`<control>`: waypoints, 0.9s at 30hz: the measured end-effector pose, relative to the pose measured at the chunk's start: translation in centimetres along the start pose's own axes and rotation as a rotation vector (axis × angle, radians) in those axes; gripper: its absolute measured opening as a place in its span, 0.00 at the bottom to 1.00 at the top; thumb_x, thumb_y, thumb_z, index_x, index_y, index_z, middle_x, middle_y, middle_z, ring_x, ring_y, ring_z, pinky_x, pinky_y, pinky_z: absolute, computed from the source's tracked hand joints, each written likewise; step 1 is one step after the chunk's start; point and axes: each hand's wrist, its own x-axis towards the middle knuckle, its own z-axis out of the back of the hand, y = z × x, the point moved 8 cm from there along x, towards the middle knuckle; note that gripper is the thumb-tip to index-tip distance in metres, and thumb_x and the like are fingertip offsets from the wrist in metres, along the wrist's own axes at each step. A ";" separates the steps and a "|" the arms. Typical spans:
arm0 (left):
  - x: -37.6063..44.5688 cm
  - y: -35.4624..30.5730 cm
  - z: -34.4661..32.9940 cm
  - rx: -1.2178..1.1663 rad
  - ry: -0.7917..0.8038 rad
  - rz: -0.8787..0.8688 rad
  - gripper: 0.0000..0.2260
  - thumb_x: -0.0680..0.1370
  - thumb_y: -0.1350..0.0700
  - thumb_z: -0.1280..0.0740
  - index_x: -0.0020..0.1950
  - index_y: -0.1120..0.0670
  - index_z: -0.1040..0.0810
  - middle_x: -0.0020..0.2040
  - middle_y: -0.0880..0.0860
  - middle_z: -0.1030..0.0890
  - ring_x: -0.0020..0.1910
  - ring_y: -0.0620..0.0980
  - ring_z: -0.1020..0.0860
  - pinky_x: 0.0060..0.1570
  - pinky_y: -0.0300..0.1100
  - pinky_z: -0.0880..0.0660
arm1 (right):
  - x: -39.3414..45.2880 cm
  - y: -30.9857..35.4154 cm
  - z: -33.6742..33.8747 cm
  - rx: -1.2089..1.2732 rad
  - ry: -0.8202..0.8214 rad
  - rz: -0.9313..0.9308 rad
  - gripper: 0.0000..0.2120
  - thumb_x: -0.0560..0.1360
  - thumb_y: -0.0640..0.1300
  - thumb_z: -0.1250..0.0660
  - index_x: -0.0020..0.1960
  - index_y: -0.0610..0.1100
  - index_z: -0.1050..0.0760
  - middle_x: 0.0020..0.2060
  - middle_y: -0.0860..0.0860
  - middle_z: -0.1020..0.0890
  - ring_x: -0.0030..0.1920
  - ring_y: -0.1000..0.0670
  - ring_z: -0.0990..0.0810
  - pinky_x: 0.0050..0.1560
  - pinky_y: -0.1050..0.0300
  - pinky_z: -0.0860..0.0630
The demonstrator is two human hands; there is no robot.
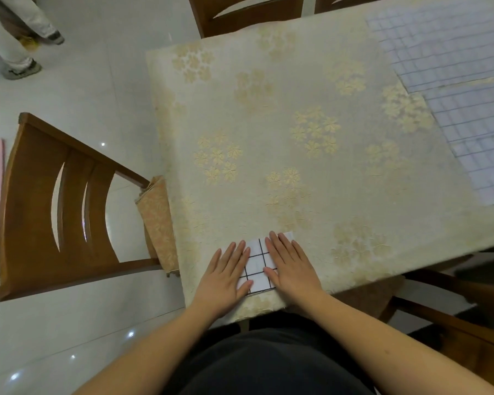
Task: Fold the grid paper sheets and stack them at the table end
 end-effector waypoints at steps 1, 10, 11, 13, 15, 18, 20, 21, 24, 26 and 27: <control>-0.1 0.0 -0.1 -0.006 0.009 0.011 0.31 0.81 0.38 0.53 0.79 0.54 0.48 0.80 0.53 0.49 0.78 0.50 0.51 0.73 0.51 0.51 | 0.0 -0.2 -0.1 -0.012 0.015 0.011 0.33 0.79 0.60 0.49 0.78 0.44 0.45 0.77 0.48 0.43 0.77 0.49 0.44 0.74 0.52 0.54; 0.1 0.1 0.0 0.039 0.093 -0.014 0.38 0.78 0.32 0.49 0.79 0.55 0.47 0.79 0.57 0.48 0.78 0.54 0.50 0.73 0.52 0.50 | 0.1 -0.4 -0.2 -0.025 0.027 0.022 0.33 0.79 0.61 0.50 0.79 0.46 0.49 0.78 0.46 0.47 0.78 0.48 0.49 0.75 0.51 0.52; 0.1 0.1 0.0 0.046 0.097 -0.012 0.38 0.78 0.31 0.49 0.79 0.55 0.48 0.79 0.57 0.48 0.78 0.54 0.51 0.73 0.52 0.50 | 0.0 -0.4 -0.1 -0.030 0.020 0.022 0.33 0.79 0.61 0.50 0.79 0.46 0.49 0.79 0.46 0.48 0.78 0.48 0.49 0.75 0.50 0.52; 0.1 0.0 0.0 0.045 0.099 -0.017 0.38 0.78 0.31 0.49 0.80 0.54 0.50 0.80 0.57 0.49 0.78 0.54 0.52 0.73 0.53 0.50 | 0.0 -0.3 0.0 -0.039 0.010 0.024 0.33 0.79 0.61 0.50 0.79 0.46 0.50 0.79 0.46 0.48 0.78 0.47 0.50 0.75 0.50 0.53; 0.2 0.2 -0.3 0.035 0.129 -0.018 0.39 0.77 0.31 0.49 0.80 0.54 0.50 0.80 0.57 0.50 0.78 0.55 0.51 0.73 0.54 0.48 | 0.0 -0.3 0.0 -0.040 0.010 0.020 0.33 0.79 0.61 0.51 0.79 0.47 0.51 0.79 0.46 0.49 0.78 0.47 0.50 0.75 0.50 0.54; 0.3 -0.1 0.2 0.062 0.171 -0.025 0.40 0.77 0.31 0.48 0.80 0.54 0.55 0.79 0.56 0.55 0.78 0.55 0.53 0.75 0.56 0.45 | -0.1 -0.1 0.5 -0.049 0.019 0.031 0.34 0.79 0.62 0.56 0.79 0.47 0.57 0.78 0.48 0.56 0.79 0.47 0.54 0.77 0.52 0.61; 0.4 -0.4 1.3 0.092 0.187 -0.027 0.39 0.78 0.34 0.47 0.79 0.51 0.61 0.79 0.54 0.62 0.78 0.53 0.59 0.76 0.54 0.55 | 0.0 0.2 1.2 -0.060 0.015 0.048 0.33 0.79 0.61 0.56 0.79 0.48 0.59 0.78 0.49 0.60 0.79 0.48 0.58 0.75 0.53 0.65; 0.4 -0.4 2.1 0.077 0.178 0.003 0.36 0.79 0.36 0.47 0.79 0.50 0.61 0.79 0.53 0.61 0.78 0.52 0.59 0.76 0.53 0.58 | 0.0 0.3 1.7 -0.054 0.014 0.045 0.32 0.80 0.60 0.54 0.79 0.48 0.58 0.78 0.49 0.59 0.79 0.48 0.58 0.74 0.52 0.65; 0.0 -0.2 4.7 -0.019 0.086 0.170 0.30 0.81 0.38 0.51 0.79 0.48 0.54 0.80 0.51 0.52 0.78 0.52 0.54 0.74 0.57 0.55 | -0.3 1.3 4.2 0.035 -0.034 -0.002 0.29 0.81 0.56 0.47 0.79 0.47 0.48 0.78 0.47 0.46 0.78 0.46 0.50 0.76 0.50 0.56; -0.7 0.1 6.0 -0.081 0.047 0.290 0.29 0.81 0.37 0.52 0.79 0.47 0.51 0.79 0.50 0.47 0.78 0.53 0.51 0.72 0.60 0.52 | -0.6 2.4 5.9 0.092 -0.061 -0.018 0.27 0.80 0.54 0.44 0.77 0.46 0.43 0.76 0.47 0.40 0.76 0.46 0.44 0.75 0.49 0.48; -1.1 0.1 6.6 -0.074 0.034 0.321 0.29 0.80 0.36 0.52 0.79 0.47 0.50 0.79 0.50 0.46 0.78 0.54 0.49 0.72 0.61 0.51 | -0.7 3.2 6.6 0.104 -0.069 -0.010 0.26 0.80 0.54 0.44 0.76 0.46 0.41 0.75 0.47 0.37 0.75 0.46 0.41 0.74 0.49 0.45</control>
